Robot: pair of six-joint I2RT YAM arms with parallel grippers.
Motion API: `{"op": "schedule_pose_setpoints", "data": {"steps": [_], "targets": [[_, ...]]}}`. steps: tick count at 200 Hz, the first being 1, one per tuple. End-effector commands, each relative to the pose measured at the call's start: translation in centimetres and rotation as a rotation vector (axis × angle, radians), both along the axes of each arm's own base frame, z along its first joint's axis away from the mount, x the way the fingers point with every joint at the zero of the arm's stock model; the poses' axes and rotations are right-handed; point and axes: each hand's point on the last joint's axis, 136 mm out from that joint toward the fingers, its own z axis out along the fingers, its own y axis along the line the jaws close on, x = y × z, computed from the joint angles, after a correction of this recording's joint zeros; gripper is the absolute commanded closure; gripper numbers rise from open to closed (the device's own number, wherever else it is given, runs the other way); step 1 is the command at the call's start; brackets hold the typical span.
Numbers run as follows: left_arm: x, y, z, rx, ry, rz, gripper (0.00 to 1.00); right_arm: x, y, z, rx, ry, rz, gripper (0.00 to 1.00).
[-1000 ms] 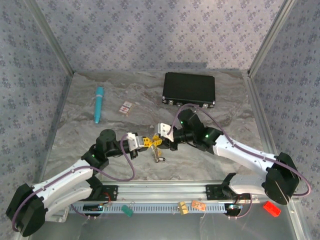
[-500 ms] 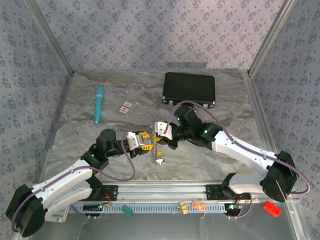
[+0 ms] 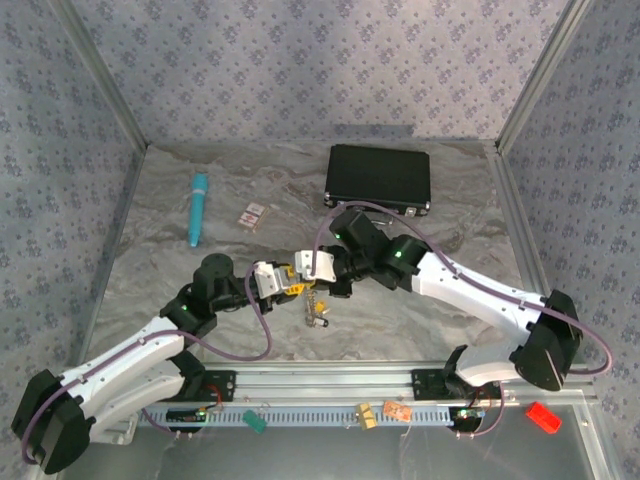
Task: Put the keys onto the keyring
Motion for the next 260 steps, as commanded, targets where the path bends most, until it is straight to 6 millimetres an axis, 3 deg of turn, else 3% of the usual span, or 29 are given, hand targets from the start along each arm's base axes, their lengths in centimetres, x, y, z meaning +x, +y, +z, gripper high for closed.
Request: {"op": "schedule_pose_setpoints", "data": {"steps": [1, 29, 85, 89, 131, 173, 176, 195, 219, 260], "targets": [[-0.2, -0.4, 1.5, -0.012, -0.028, -0.023, 0.72, 0.2, -0.3, 0.4, -0.038, -0.036, 0.007, 1.00], [-0.2, -0.2, 1.2, 0.007, -0.025, -0.017, 0.66, 0.4, -0.3, 0.7, -0.033, -0.052, -0.005, 1.00], [0.0, -0.6, 1.4, -0.009, -0.025, -0.021, 0.77, 0.3, 0.3, 0.3, -0.028, -0.029, -0.001, 1.00], [0.0, -0.6, 1.5, -0.009, -0.025, -0.024, 0.78, 0.5, 0.7, 1.6, -0.003, -0.045, -0.002, 1.00], [0.0, -0.8, 1.2, -0.003, -0.018, -0.034, 0.81, 0.4, 1.3, 2.2, 0.040, -0.036, -0.003, 1.00], [-0.1, -0.9, 1.6, -0.022, -0.032, -0.043, 1.00, 0.4, 1.4, 2.6, 0.067, -0.025, -0.011, 1.00], [-0.2, -0.8, 1.6, -0.023, -0.031, -0.043, 1.00, 0.2, 1.1, 1.7, 0.054, -0.009, -0.017, 1.00], [-0.3, -0.8, 1.9, -0.045, -0.038, -0.041, 1.00, 0.7, -0.4, 2.6, 0.162, 0.051, -0.065, 0.76], [-0.5, -0.8, 2.0, -0.077, -0.032, -0.047, 1.00, 0.7, -1.7, 3.2, 0.272, 0.136, -0.101, 0.70], [-0.6, -0.9, 2.2, -0.096, -0.033, -0.054, 1.00, 0.4, -1.0, 2.6, 0.281, 0.172, -0.090, 0.69]]}}
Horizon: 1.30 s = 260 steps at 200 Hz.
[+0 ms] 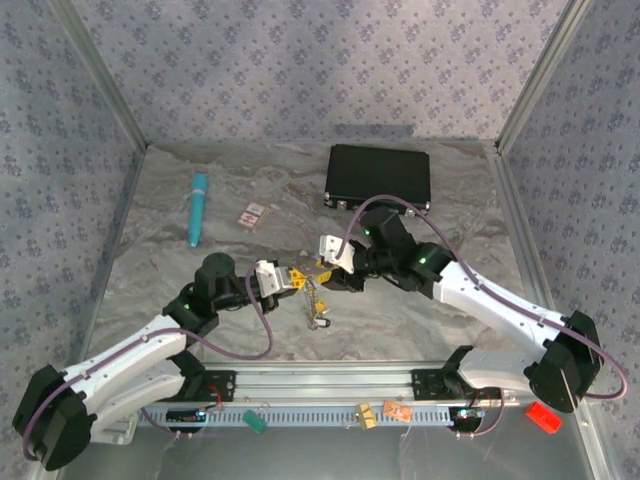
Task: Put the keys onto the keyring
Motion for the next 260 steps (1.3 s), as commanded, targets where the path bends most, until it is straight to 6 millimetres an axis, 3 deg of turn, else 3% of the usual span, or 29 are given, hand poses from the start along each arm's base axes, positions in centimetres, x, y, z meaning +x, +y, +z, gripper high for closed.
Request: {"op": "schedule_pose_setpoints", "data": {"steps": [1, 71, 128, 154, 199, 235, 260], "targets": [[-0.6, -0.4, 1.8, -0.068, -0.038, -0.036, 1.00, -0.7, 1.1, 0.8, 0.063, 0.042, 0.034, 0.69], [-0.7, -0.3, 1.9, -0.069, -0.045, -0.041, 1.00, -0.8, 1.4, -0.5, 0.002, 0.054, 0.054, 0.75], [-0.8, -0.3, 1.8, -0.064, -0.046, -0.041, 1.00, -0.7, 1.0, -0.3, -0.002, 0.047, 0.044, 0.98], [-0.8, -0.2, 1.8, -0.063, -0.049, -0.042, 1.00, -0.3, 0.1, -0.6, -0.009, 0.055, 0.006, 0.98], [-1.3, -0.5, 2.0, -0.063, -0.061, -0.081, 1.00, 0.8, -0.3, -3.0, -0.078, 0.089, -0.061, 0.98], [-1.3, -0.7, 2.1, -0.071, -0.064, -0.089, 1.00, 0.0, 0.4, -1.9, -0.030, 0.090, -0.016, 0.93], [-1.2, -0.7, 2.3, -0.080, -0.071, -0.086, 1.00, 0.0, 0.5, -2.2, -0.035, 0.097, -0.014, 0.96]]}}
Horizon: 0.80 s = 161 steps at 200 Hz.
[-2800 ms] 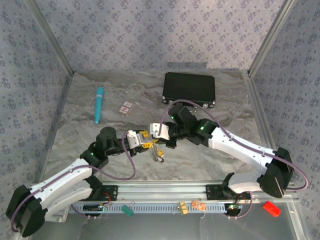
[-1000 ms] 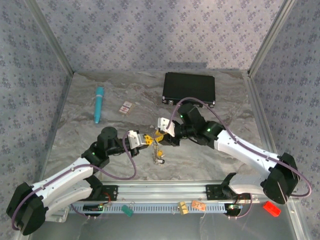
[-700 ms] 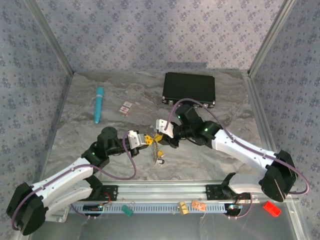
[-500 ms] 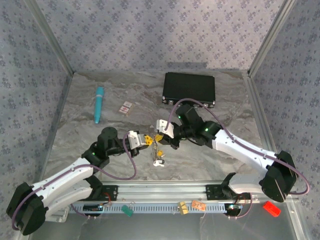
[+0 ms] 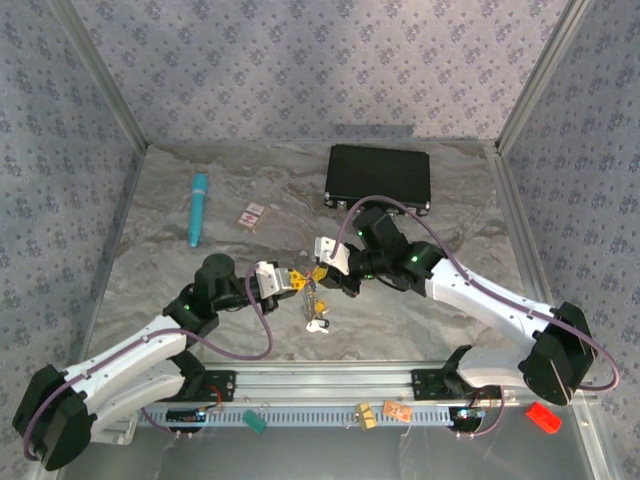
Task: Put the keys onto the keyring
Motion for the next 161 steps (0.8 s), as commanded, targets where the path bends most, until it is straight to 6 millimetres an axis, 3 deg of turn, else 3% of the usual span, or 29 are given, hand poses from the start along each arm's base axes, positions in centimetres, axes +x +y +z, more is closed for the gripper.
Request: {"op": "schedule_pose_setpoints", "data": {"steps": [1, 51, 60, 97, 161], "targets": [[-1.0, -0.7, 2.5, -0.078, -0.074, -0.074, 1.00, 0.1, 0.0, -0.6, -0.011, 0.025, -0.016, 0.96], [-0.8, -0.6, 3.0, -0.091, -0.095, -0.065, 1.00, 0.8, -0.1, -3.4, -0.120, 0.069, -0.039, 1.00], [-0.8, -0.6, 3.0, -0.091, -0.095, -0.064, 1.00, 0.8, 0.0, -3.1, -0.111, 0.065, -0.039, 0.99], [-0.8, -0.6, 2.8, -0.089, -0.089, -0.064, 1.00, 0.7, -0.4, -0.4, 0.001, 0.003, -0.053, 0.73], [-1.0, -0.7, 2.8, -0.100, -0.074, -0.073, 1.00, -0.7, 0.5, 1.1, 0.084, -0.017, 0.026, 0.71]]}}
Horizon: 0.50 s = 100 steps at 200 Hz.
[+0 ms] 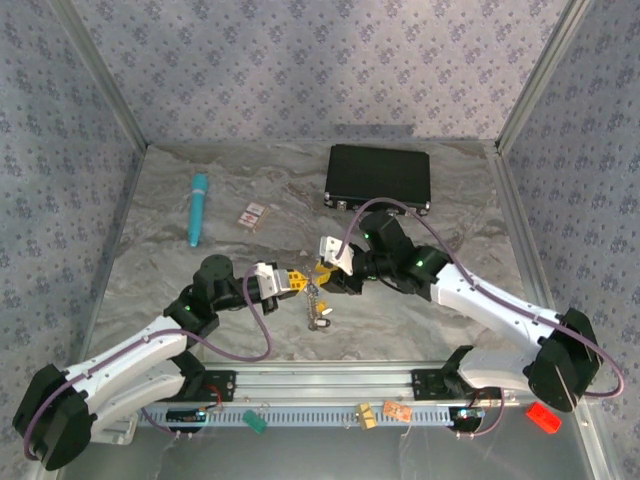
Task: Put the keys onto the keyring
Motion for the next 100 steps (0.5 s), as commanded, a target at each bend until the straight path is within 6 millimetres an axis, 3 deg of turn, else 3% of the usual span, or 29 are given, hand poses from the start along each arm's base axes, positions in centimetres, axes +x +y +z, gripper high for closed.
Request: {"op": "schedule_pose_setpoints", "data": {"steps": [1, 58, 100], "targets": [[-0.7, -0.4, 2.1, -0.062, -0.044, -0.044, 1.00, -0.7, 0.9, 0.8, 0.040, 0.002, 0.046, 0.71], [-0.6, -0.5, 2.1, -0.065, -0.041, -0.047, 1.00, -0.6, 1.8, 0.8, 0.053, -0.002, 0.064, 0.76], [-0.6, -0.6, 2.0, -0.069, -0.030, -0.049, 1.00, -0.9, 2.0, 0.7, 0.055, -0.002, 0.090, 1.00]]}}
